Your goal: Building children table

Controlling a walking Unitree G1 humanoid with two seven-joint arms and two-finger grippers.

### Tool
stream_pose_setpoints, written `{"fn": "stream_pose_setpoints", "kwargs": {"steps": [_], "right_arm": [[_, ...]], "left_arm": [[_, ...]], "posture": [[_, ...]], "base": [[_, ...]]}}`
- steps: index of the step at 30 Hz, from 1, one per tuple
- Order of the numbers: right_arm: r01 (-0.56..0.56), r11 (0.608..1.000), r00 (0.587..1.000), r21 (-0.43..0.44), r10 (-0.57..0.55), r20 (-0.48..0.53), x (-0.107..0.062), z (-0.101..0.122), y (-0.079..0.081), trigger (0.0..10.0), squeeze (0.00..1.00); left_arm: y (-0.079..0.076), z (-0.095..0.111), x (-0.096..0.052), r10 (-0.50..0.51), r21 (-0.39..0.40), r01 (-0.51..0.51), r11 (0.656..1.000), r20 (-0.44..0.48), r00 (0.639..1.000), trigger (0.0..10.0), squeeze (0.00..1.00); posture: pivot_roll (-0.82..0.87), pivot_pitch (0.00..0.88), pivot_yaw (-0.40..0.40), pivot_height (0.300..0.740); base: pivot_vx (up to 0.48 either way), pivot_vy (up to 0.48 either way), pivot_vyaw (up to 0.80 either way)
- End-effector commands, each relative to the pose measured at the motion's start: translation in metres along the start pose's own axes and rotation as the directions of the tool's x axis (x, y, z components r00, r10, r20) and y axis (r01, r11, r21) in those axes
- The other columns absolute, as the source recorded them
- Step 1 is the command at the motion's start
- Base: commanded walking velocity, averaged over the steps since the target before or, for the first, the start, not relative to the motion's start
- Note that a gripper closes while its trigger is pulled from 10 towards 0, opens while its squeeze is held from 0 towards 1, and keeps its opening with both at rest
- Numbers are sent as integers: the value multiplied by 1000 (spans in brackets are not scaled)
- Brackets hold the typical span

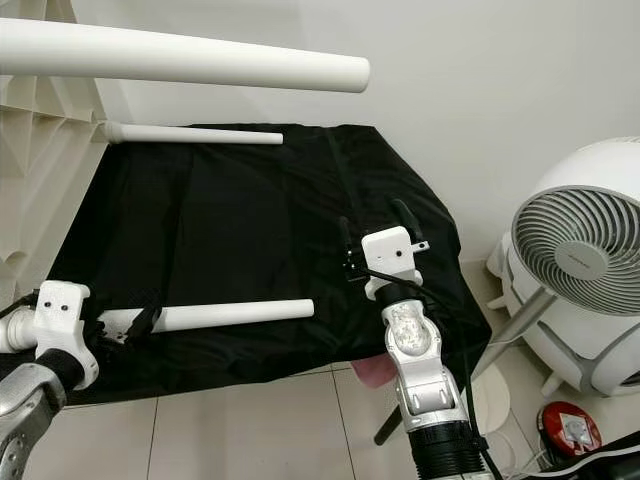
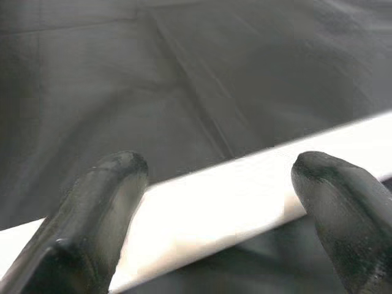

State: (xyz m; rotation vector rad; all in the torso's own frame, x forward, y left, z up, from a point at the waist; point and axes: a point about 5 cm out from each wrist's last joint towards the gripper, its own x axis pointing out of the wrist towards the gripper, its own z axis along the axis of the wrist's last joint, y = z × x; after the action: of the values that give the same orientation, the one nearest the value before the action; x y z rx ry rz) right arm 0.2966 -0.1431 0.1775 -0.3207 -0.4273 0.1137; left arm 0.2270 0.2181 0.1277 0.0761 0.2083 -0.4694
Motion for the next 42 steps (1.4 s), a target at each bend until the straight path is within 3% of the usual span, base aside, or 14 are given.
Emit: {"fn": "stream_pose_setpoints", "kwargs": {"steps": [1, 13, 18, 19, 26, 30, 35, 40, 42], "right_arm": [[4, 1000, 1000, -1, -4, 2, -1, 0, 1, 10000, 0], [-2, 1000, 1000, 1, 2, -11, -4, -2, 2, 10000, 0], [-8, 1000, 1000, 4, 8, -5, -1, -1, 4, 10000, 0], [-6, 1000, 1000, 4, 6, 5, 1, 1, 3, 10000, 0], [-2, 1000, 1000, 6, 2, 12, 3, 3, 2, 10000, 0], [0, 1000, 1000, 6, 0, 13, 2, 3, 4, 10000, 0], [12, 1000, 1000, -12, -12, 22, -1, 5, 2, 10000, 0], [14, 998, 996, -67, -9, 84, -2, 13, 1, 10000, 0], [31, 994, 986, -107, -13, 166, 1, 26, 1, 10000, 0]], "left_arm": [[-8, -7, -7, -171, -23, 170, 985, -46, 984, 10000, 0], [-13, -17, -25, -240, -65, 233, 970, -135, 961, 10000, 0], [-5, -19, -15, -195, -59, 189, 980, -130, 972, 10000, 0], [4, -17, -6, -152, -29, 150, 988, -117, 981, 10000, 0], [10, -11, 6, -127, -14, 126, 992, -91, 988, 10000, 0], [12, -1, 24, -133, 17, 135, 991, -67, 989, 10000, 0], [13, -1, 24, -142, 19, 144, 989, -73, 987, 10000, 0], [2, -3, 19, -224, 13, 226, 974, -75, 972, 10000, 0], [-20, -9, 10, -363, -32, 362, 932, -102, 926, 10000, 0]], "posture": [[7, 0, -13, 740], [11, 0, -17, 740], [8, 0, -20, 740], [5, 0, -19, 740], [1, 0, -16, 740], [-10, 0, -4, 740], [-16, 0, 5, 740], [-16, 0, 8, 740], [-5, 0, 2, 740]], "base": [[0, 0, 0], [0, 0, 0], [0, 0, 0], [0, 0, 0], [0, 0, 0], [0, 0, 0], [0, 0, 0], [0, 0, 0], [0, 0, 0]]}}
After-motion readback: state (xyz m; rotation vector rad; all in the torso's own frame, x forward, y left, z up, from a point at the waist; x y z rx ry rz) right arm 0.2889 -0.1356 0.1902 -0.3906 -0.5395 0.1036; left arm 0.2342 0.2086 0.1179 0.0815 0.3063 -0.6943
